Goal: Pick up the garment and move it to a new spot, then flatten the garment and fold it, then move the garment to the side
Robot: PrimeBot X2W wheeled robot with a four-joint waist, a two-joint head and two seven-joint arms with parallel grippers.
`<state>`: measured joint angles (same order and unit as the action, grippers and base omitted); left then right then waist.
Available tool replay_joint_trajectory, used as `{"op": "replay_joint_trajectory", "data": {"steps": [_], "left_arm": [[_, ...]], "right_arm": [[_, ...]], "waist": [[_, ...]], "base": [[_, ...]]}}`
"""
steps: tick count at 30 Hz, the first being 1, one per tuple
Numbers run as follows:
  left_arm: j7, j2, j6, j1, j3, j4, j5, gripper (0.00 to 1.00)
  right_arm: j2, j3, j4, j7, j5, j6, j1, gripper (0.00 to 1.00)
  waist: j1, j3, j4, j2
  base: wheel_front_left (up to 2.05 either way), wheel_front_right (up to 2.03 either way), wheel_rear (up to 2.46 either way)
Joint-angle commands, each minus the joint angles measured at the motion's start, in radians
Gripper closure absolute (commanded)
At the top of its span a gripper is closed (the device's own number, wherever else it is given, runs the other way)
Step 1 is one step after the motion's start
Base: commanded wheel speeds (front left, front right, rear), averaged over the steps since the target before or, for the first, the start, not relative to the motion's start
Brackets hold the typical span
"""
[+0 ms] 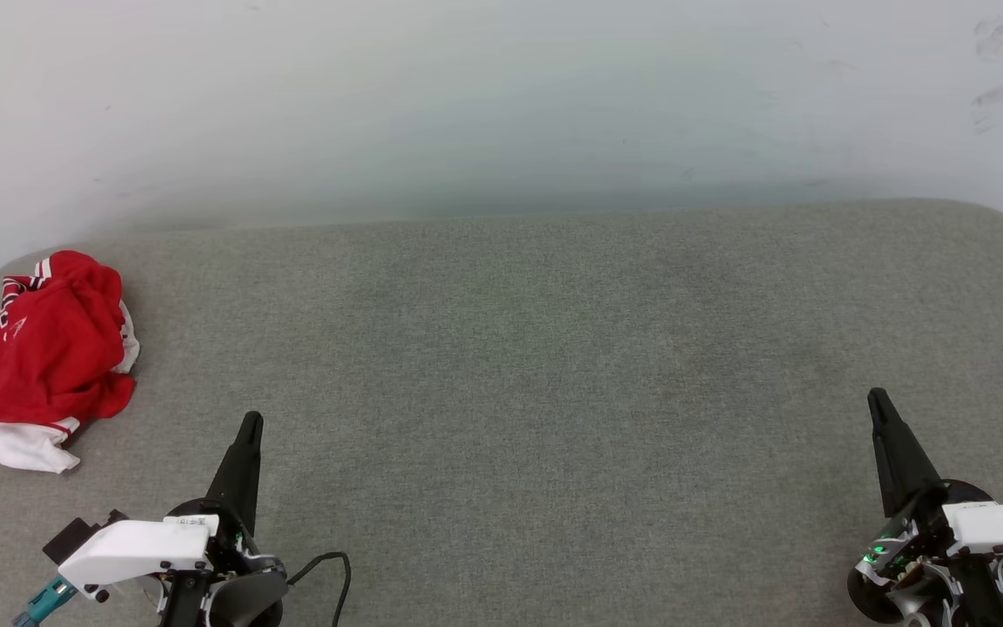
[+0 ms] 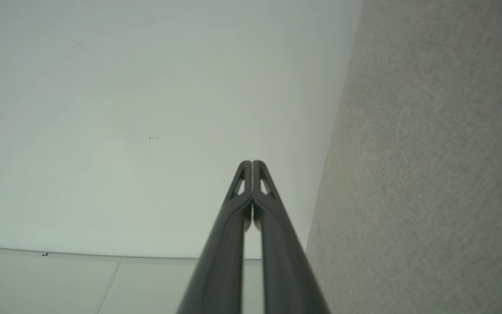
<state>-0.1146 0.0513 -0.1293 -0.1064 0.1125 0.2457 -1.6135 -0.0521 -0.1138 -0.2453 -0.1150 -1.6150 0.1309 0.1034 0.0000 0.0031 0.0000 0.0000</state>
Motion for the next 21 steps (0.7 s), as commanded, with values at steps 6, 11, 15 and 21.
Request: {"op": "replay_joint_trajectory", "data": {"steps": [6, 11, 15, 21], "left_arm": [[-0.001, -0.002, -0.003, -0.006, 0.003, 0.000, 0.001, 1.00], [-0.001, -0.002, -0.003, -0.006, 0.002, 0.000, 0.001, 1.00], [-0.001, -0.002, -0.003, -0.006, 0.002, 0.000, 0.001, 1.00], [-0.001, -0.002, -0.003, -0.006, 0.002, 0.000, 0.001, 1.00]], "right_arm": [[0.003, 0.001, -0.001, 0.000, 0.004, 0.000, 0.011, 1.00], [0.003, 0.001, -0.001, 0.000, 0.004, 0.000, 0.011, 1.00], [0.003, 0.001, -0.001, 0.000, 0.004, 0.000, 0.011, 1.00], [0.003, 0.001, -0.001, 0.000, 0.004, 0.000, 0.011, 1.00]], "waist": [[0.0000, 0.000, 0.000, 0.0000], [0.0000, 0.000, 0.000, 0.0000], [0.0000, 0.000, 0.000, 0.0000], [0.0000, 0.000, 0.000, 0.0000]], "base": [[0.00, 0.00, 0.00], [0.00, 0.00, 0.00], [0.00, 0.00, 0.00], [0.00, 0.00, 0.00]]}}
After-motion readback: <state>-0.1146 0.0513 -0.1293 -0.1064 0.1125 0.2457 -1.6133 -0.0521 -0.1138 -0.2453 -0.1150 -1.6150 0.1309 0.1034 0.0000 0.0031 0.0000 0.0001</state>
